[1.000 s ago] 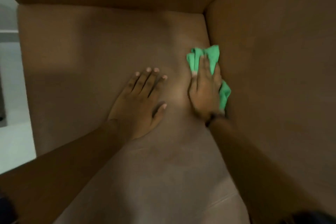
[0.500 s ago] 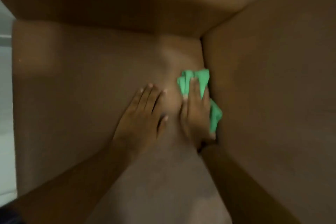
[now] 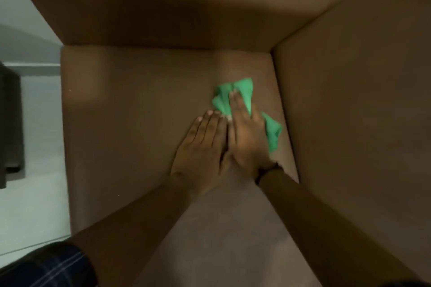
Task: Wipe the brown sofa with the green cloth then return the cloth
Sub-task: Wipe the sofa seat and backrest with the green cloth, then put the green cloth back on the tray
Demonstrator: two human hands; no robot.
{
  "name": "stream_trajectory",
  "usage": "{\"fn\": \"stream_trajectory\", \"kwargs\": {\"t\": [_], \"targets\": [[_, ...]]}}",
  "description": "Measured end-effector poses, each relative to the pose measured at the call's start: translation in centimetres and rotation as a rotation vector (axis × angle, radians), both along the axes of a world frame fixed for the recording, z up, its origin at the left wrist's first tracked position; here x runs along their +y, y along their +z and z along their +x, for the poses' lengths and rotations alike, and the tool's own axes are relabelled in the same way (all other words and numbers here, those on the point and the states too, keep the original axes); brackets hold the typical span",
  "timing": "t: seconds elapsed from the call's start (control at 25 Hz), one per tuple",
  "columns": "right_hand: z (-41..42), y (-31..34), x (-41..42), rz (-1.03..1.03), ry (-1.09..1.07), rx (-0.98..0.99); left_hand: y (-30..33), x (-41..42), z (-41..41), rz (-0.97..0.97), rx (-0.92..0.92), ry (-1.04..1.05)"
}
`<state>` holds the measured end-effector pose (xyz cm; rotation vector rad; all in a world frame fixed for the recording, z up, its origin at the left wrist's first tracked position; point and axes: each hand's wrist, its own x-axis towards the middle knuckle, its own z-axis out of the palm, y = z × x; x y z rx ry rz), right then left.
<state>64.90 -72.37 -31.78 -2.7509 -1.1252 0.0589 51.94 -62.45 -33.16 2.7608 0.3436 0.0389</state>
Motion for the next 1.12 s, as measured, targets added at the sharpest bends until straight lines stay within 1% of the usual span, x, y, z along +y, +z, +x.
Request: {"fn": "stream_trajectory", "kwargs": {"t": [0.04, 0.08, 0.12, 0.16, 0.2, 0.24, 0.28, 0.36, 0.4, 0.48, 0.52, 0.56, 0.64, 0.68, 0.72, 0.8, 0.88, 0.92, 1.0, 1.12], "targets": [[-1.5, 0.6, -1.5, -0.035, 0.068, 0.022, 0.7, 1.0, -0.8, -0.021, 0.03, 0.015], [-1.8, 0.9, -2.2, -0.048, 0.057, 0.031, 0.9, 2.2, -1.5, -0.035, 0.041, 0.058], [-0.9, 1.0, -1.5, -0.035, -0.06, 0.048, 0.5, 3.5, -2.2, -0.023, 0.041, 0.115], [0.0, 0.7, 0.0, -0.012, -0.236, 0.052, 0.1, 4.7, -2.9, 0.003, 0.048, 0.147], [0.3, 0.3, 1.7, 0.012, -0.367, 0.054, -0.4, 5.6, -3.3, 0.024, 0.048, 0.154], [0.0, 0.0, 3.1, 0.024, -0.408, 0.049, -0.6, 5.8, -3.5, 0.028, 0.039, 0.158], [-0.9, -0.3, 3.8, 0.015, -0.356, 0.021, -0.8, 5.6, -3.3, 0.025, 0.019, 0.158], [-5.4, 0.0, 3.9, 0.045, -0.148, 0.038, -0.8, 5.4, -4.2, -0.019, 0.043, 0.174], [-8.5, 0.7, 2.8, 0.057, -0.097, 0.087, -0.2, 5.3, -5.4, -0.068, 0.072, 0.171], [-15.2, 2.9, 0.4, 0.067, -0.163, 0.256, 2.3, 5.6, -9.0, -0.125, 0.114, 0.131], [-18.1, 4.2, -0.2, 0.062, -0.199, 0.327, 4.0, 6.0, -11.1, -0.122, 0.126, 0.136], [-21.1, 5.4, 0.1, 0.073, -0.239, 0.363, 6.0, 7.1, -13.5, -0.104, 0.117, 0.148], [-26.5, 7.2, 1.9, 0.155, -0.386, 0.418, 9.3, 9.9, -17.9, -0.085, 0.038, 0.196], [-28.8, 8.8, 4.1, 0.198, -0.434, 0.439, 11.6, 12.4, -20.3, -0.082, 0.028, 0.226], [-30.7, 10.7, 6.8, 0.232, -0.432, 0.455, 14.0, 15.2, -22.7, -0.083, 0.048, 0.257], [-34.4, 14.8, 14.2, 0.273, -0.276, 0.491, 17.5, 22.0, -28.8, -0.073, 0.145, 0.338], [-38.0, 17.4, 22.8, 0.311, -0.1, 0.464, 18.6, 29.0, -35.1, -0.014, 0.215, 0.442], [-39.4, 17.7, 26.8, 0.32, -0.046, 0.452, 18.6, 32.1, -37.6, 0.009, 0.237, 0.479], [-42.7, 17.6, 35.1, 0.29, -0.004, 0.492, 18.0, 38.3, -42.4, 0.004, 0.245, 0.566], [-47.8, 13.9, 46.4, 0.193, 0.042, 0.525, 15.0, 47.9, -48.0, 0.039, 0.303, 0.607]]}}
